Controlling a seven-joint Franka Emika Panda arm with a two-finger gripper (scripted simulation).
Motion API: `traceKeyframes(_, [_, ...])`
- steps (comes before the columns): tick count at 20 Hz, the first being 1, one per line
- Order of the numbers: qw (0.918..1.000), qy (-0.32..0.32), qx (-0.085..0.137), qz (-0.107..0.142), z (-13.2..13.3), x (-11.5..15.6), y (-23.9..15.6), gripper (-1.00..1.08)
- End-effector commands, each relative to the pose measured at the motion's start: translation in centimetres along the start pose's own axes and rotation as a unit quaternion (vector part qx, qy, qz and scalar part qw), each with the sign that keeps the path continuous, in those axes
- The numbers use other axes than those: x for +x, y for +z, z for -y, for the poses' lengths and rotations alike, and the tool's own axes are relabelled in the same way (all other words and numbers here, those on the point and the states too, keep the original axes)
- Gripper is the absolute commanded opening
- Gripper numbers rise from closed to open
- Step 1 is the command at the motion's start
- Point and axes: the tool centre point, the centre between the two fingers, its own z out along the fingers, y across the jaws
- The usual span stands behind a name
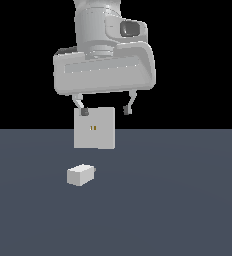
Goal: Plug the charger into the wall socket.
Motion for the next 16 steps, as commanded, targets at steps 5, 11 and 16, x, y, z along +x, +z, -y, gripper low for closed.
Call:
traceKeyframes(5, [0.9990,0.032,-0.006,-0.031,1.0,-1.4,1.4,1.00])
traceKeyframes(11, [0.9968,0.057,-0.011,-0.055,1.7,-2.4,2.7,1.00])
traceKeyframes(16, [0.9941,0.077,-0.017,-0.075,2.3,-3.1,3.7,1.00])
